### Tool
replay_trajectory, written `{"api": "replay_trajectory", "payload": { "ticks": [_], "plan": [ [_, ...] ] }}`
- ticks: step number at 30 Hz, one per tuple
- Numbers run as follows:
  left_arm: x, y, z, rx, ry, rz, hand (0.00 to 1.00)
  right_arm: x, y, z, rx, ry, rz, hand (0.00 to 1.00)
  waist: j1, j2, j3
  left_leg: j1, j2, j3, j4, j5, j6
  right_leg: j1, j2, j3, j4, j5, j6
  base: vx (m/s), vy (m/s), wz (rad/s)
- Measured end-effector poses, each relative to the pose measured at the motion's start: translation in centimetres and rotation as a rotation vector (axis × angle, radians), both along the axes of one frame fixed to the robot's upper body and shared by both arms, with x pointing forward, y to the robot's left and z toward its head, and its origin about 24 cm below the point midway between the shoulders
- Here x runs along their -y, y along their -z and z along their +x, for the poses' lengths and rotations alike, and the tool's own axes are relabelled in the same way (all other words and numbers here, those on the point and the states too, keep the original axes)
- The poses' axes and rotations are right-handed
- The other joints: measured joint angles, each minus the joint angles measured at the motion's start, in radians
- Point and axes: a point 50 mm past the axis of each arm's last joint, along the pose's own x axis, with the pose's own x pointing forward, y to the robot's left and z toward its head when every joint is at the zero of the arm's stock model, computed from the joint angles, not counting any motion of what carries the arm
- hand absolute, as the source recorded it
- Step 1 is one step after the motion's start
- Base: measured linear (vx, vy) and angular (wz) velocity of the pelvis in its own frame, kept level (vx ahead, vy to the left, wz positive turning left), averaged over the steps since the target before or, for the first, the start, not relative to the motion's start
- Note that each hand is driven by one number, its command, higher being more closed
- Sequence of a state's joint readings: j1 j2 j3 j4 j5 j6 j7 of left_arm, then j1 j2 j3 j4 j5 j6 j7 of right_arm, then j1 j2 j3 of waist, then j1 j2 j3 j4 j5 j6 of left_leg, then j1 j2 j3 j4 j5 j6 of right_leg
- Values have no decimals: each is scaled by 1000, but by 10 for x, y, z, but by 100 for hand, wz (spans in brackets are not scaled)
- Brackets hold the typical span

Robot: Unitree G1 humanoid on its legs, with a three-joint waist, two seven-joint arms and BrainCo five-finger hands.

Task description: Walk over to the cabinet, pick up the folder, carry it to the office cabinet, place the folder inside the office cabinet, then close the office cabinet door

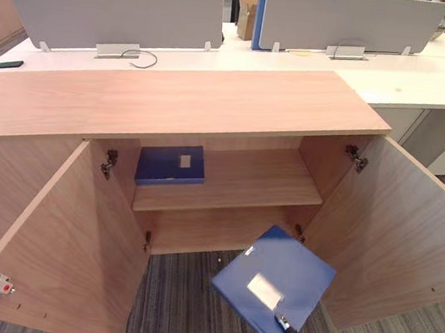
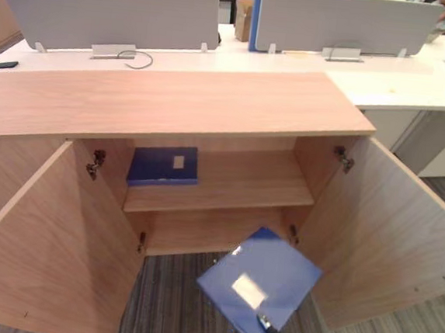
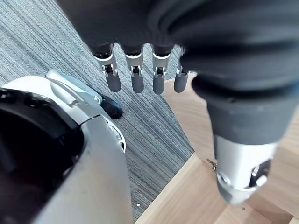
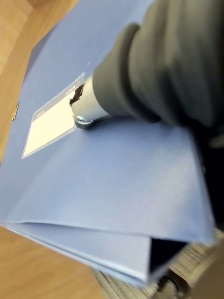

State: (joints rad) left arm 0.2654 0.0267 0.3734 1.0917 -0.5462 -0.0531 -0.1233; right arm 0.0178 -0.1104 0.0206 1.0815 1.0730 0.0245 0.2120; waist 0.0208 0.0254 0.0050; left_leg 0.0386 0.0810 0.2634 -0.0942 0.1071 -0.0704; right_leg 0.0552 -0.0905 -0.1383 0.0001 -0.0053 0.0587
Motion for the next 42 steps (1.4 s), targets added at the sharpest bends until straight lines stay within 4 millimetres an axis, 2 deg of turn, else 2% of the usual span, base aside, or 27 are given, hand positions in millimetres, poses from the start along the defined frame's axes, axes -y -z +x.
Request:
{"api": "replay_trajectory", "payload": {
  "ticks": [1, 5, 8, 11, 14, 16, 17, 18, 19, 20, 23, 28, 29, 30, 31, 32, 33, 34, 35, 36, 37, 38, 40, 42],
  "plan": [
    [1, 0, 7, 8, 21, 5, 0, -3, -6, 20, 56, 69, 35, 100, 7, 7, 8, 0, -1, 0, 0, 0, 1, -2, -1, 1, 3, 0, 0, 0, 0, 0],
    [2, 0, 13, 10, 45, 13, 0, -2, -24, 59, 193, 221, 87, 100, 29, 12, 15, 0, -10, 0, 1, -6, 10, -6, -11, 1, 12, -6, 9, -14, 15, 0],
    [2, 0, 18, 12, 49, 18, 0, 3, -48, 92, 350, 326, 118, 100, 30, 15, 42, 3, -42, 4, 5, -28, 32, -50, -50, 14, 104, -46, 35, 2, 96, -4],
    [2, 0, 23, 11, 73, 31, 0, 2, -58, 104, 417, 394, 154, 100, 33, 14, 70, 17, -57, 22, 5, -30, 43, -68, -69, 3, 149, -47, 37, 25, 111, -14],
    [-1, -1, 25, 2, 126, 54, 0, -7, -55, 100, 403, 438, 199, 100, 24, 16, 90, 19, -58, 12, 5, -41, 59, -74, -75, 1, 180, -40, 26, 19, 71, 5],
    [0, -1, 31, 9, 158, 61, 0, -8, -52, 96, 386, 458, 213, 100, 18, 22, 113, 22, -49, -19, 1, -50, 72, -106, -73, -6, 263, -40, 26, 0, 47, 39],
    [0, -1, 33, 7, 175, 65, 0, -9, -48, 89, 362, 470, 215, 100, 10, 28, 119, 23, -35, -48, 1, -52, 66, -107, -56, -12, 261, -65, 1, -33, 15, 62],
    [-4, -2, 32, 3, 175, 79, 0, -13, -43, 81, 335, 477, 219, 100, 13, 8, 115, 22, -44, -67, 1, -54, 60, -101, -51, -19, 209, -51, -15, -29, -3, 62],
    [-7, -2, 33, 4, 171, 86, 0, -15, -41, 79, 325, 479, 222, 100, 16, -9, 112, 24, -54, -74, 0, -56, 56, -96, -59, -35, 201, -58, -16, 17, -37, 39],
    [-7, -2, 34, 5, 167, 90, 0, -17, -40, 77, 318, 480, 226, 100, 23, -14, 108, 24, -57, -77, 0, -53, 42, -73, -62, -52, 167, -70, -5, 46, -54, 13],
    [-4, -2, 32, -3, 137, 87, 0, -21, -37, 73, 299, 470, 233, 100, 24, -1, 101, 14, -39, -76, 1, -59, 27, -58, -44, -69, 125, -81, 10, 73, -84, 3],
    [-5, -2, 27, -3, 52, 79, 0, -20, -30, 59, 255, 476, 222, 100, 23, -17, 80, -10, 6, -91, 33, -86, -17, -28, -6, -111, 82, -101, 5, 159, -139, 15],
    [-6, -2, 26, -4, 46, 85, 0, -20, -30, 59, 253, 476, 222, 100, 23, -22, 80, -24, 10, -90, 61, -96, -18, -26, -5, -118, 81, -102, 5, 170, -117, 28],
    [-11, -4, 29, 9, 35, 101, 0, -20, -29, 56, 241, 478, 219, 100, 24, -44, 92, -71, 19, -89, 208, -136, -7, 7, -10, -150, 89, -102, 5, 159, -118, 27],
    [-11, -4, 30, 13, 34, 104, 0, -20, -28, 54, 238, 477, 217, 100, 24, -46, 91, -77, 22, -87, 236, -141, -5, 13, -11, -154, 95, -102, 5, 115, -95, 33],
    [-11, -5, 30, 21, 29, 107, 0, -19, -26, 50, 226, 474, 206, 100, 27, -46, 91, -92, 38, -75, 318, -155, 2, 28, -10, -163, 130, -102, 5, 131, -101, 11],
    [-7, -5, 32, 35, 20, 104, 0, -19, -24, 45, 215, 460, 193, 100, 28, -19, 96, -100, 97, -25, 437, -157, 4, 12, 12, -165, 201, -140, 3, 12, -101, 4],
    [-10, -6, 29, 33, 8, 115, 0, -24, -23, 43, 209, 451, 200, 100, 34, -39, 84, -128, 115, 12, 521, -158, 6, 42, 22, -163, 56, -119, -14, -46, -103, -24],
    [-20, -9, 33, 53, 2, 147, 0, -30, -25, 46, 219, 432, 210, 100, 51, -85, 87, -162, 114, 50, 618, -184, 16, 33, -17, -161, 20, -51, -37, -160, -100, -18],
    [-15, -7, 35, 45, 17, 131, 0, -24, -24, 44, 214, 421, 186, 100, 54, -50, 78, -191, 153, 47, 682, -250, 11, 52, 13, -162, 28, -78, -42, -39, -67, -14],
    [-13, -7, 35, 45, 14, 126, 0, -20, -24, 43, 213, 417, 173, 100, 53, -44, 73, -206, 154, 45, 697, -281, 13, 56, 14, -159, 22, -82, -45, 7, -43, 3],
    [-10, -7, 36, 47, 15, 119, 0, -16, -25, 45, 219, 412, 158, 100, 51, -36, 84, -244, 134, 43, 713, -324, 15, 63, 7, -155, 17, -84, -44, 63, 27, -3],
    [-8, -6, 36, 47, 39, 121, 0, -12, -26, 46, 223, 408, 147, 100, 55, -34, 107, -315, 75, 30, 684, -340, 13, 68, -25, -149, 16, -88, -40, 75, 98, -10],
    [-5, -5, 34, 40, 51, 112, 0, -9, -25, 46, 219, 395, 139, 100, 66, -12, 113, -332, 49, 15, 585, -309, -10, 68, -33, -135, 22, -91, -33, 122, 181, -36]
  ]
}}
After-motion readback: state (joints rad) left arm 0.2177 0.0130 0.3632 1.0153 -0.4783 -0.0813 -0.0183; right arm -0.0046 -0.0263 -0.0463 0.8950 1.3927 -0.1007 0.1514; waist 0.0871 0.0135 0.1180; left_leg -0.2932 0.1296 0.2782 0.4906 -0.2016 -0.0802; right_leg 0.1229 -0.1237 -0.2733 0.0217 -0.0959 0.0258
